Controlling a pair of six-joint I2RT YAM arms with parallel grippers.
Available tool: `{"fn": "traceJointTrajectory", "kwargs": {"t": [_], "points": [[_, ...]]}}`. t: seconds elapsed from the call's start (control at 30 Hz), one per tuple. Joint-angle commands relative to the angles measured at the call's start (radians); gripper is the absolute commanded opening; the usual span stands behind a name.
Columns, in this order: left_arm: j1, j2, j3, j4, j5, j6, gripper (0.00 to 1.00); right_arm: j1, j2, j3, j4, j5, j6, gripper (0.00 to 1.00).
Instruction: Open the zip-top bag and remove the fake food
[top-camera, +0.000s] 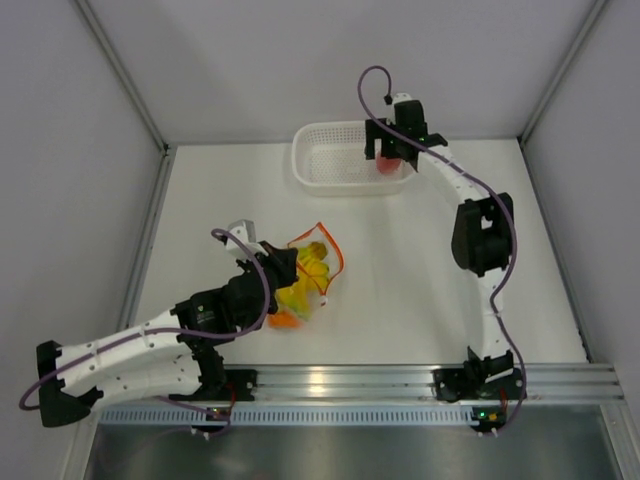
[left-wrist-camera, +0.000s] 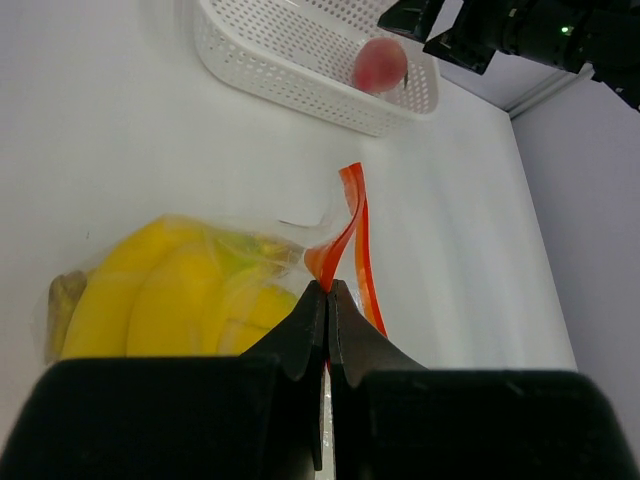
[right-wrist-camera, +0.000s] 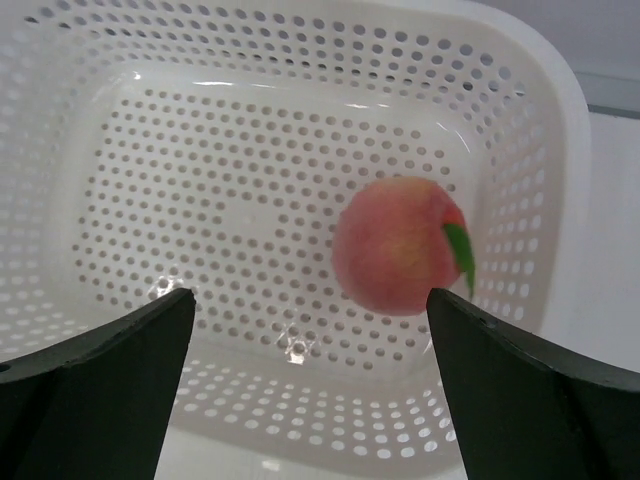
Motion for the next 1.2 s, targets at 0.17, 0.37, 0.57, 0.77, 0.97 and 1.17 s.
{"fn": "traceJointTrajectory", "kwargs": {"t": [0.17, 0.37, 0.57, 0.77, 0.97, 1.17], "points": [[0.014, 0.036, 0.031, 0.075, -0.060, 0.014, 0.00, -0.038, -0.389, -0.263, 0.239, -0.429, 0.155, 0.81], [0.021, 0.041, 0.030, 0.072, -0.074, -0.008, 0.00, 0.100, -0.753, -0.719, 0.355, -0.431, 0.129, 0.65], [0.030, 0.054, 0.039, 0.073, -0.033, 0.000, 0.00, 0.348, -0.995, -1.021, 0.441, -0.391, -0.001, 0.56], [0.032, 0.054, 0.059, 0.075, 0.023, 0.014, 0.00, 0.477, -1.003, -1.069, 0.465, -0.351, 0.022, 0.41], [0.032, 0.051, 0.059, 0.075, 0.082, 0.018, 0.00, 0.566, -0.921, -1.026, 0.455, -0.210, 0.077, 0.39], [0.032, 0.042, 0.050, 0.075, 0.145, 0.020, 0.00, 0.599, -0.858, -1.055, 0.520, -0.247, -0.073, 0.41]]}}
